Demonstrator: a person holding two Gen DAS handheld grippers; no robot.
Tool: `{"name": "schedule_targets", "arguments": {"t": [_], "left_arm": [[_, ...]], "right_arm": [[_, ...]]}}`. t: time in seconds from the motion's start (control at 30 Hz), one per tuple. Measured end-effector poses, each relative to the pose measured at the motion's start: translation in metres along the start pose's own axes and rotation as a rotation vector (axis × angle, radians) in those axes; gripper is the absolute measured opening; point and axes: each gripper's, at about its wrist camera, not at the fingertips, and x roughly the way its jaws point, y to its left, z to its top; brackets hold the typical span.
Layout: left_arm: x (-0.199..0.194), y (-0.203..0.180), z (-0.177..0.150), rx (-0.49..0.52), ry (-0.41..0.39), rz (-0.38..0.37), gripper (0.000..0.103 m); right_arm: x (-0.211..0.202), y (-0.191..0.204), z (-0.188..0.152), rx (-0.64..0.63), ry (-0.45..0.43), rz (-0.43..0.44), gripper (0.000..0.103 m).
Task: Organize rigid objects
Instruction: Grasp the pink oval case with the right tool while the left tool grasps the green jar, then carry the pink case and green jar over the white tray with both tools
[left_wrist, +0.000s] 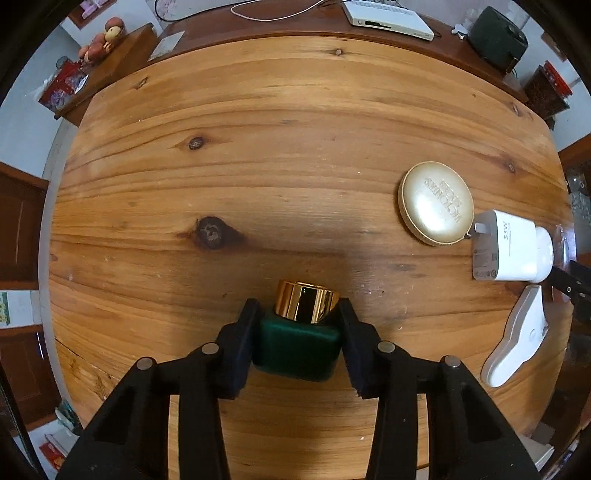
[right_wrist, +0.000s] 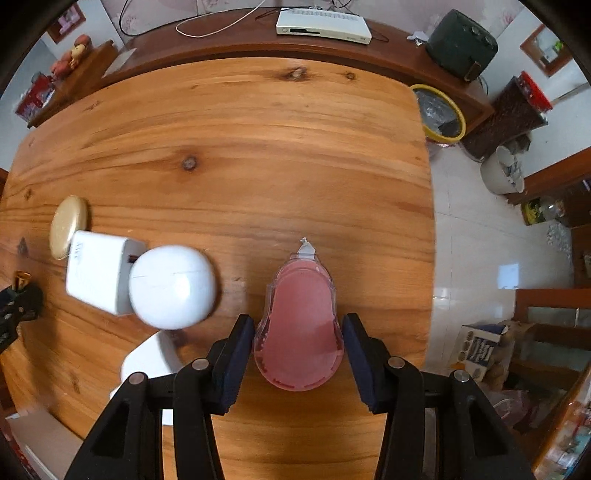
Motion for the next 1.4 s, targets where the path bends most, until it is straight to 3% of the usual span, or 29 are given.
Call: {"name": "schedule_targets", "arguments": {"t": [0.33, 0.53, 0.77, 1.1, 1.4], "left_arm": [[-0.022, 0.009, -0.013, 0.011, -0.024, -0.007, 0.045], [-0.071, 0.008, -0.025, 0.068, -0.065, -0.05, 0.045], [-0.138, -0.014, -0.064, 0.181, -0.118, -0.1, 0.045], [-0.198, -0.051, -0.144, 0.411, -0.186, -0.18, 0.045], [-0.181, -0.062, -0.211, 0.581, -0.15, -0.17, 0.045]], "right_arm": [[-0.011, 0.0, -0.017, 0.016, 0.005, 0.072, 0.05], [-0.035, 0.007, -0.033, 0.022, -0.033, 0.104, 0.05], [-0.09, 0.019, -0.061, 0.019, -0.126, 0.148, 0.05], [-0.197, 0.037, -0.149, 0.013, -0.295, 0.201, 0.05], [-0.211, 0.06, -0.25, 0.004, -0.253, 0.266, 0.05]]}}
